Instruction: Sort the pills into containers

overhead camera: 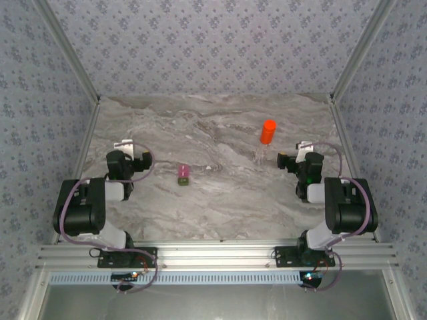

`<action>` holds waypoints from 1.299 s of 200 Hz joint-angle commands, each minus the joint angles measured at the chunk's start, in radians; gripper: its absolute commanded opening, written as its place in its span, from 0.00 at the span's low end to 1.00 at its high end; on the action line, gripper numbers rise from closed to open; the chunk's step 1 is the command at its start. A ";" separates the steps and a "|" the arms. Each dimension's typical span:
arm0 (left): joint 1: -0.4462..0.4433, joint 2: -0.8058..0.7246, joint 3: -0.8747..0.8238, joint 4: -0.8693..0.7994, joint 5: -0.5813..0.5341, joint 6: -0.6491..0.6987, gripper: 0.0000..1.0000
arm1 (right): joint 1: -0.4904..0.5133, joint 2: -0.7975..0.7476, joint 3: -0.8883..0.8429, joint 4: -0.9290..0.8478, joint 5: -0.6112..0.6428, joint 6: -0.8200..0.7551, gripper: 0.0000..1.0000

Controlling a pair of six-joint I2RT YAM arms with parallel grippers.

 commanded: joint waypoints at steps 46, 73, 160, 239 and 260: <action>0.000 -0.078 0.117 -0.248 -0.045 -0.032 1.00 | -0.019 -0.197 0.008 -0.132 0.110 0.051 1.00; -0.002 -0.115 0.178 -0.406 -0.063 -0.074 1.00 | -0.034 -0.334 0.086 -0.388 0.221 0.172 1.00; -0.068 -0.288 0.414 -0.996 -0.055 -0.414 1.00 | -0.113 -0.593 0.284 -0.961 -0.002 0.582 1.00; -0.397 -0.399 0.323 -1.046 -0.014 -0.591 1.00 | 0.435 -0.521 0.397 -1.329 0.267 0.567 1.00; -0.479 -0.374 0.272 -0.980 -0.024 -0.629 1.00 | 0.512 -0.456 0.405 -1.349 0.309 0.585 1.00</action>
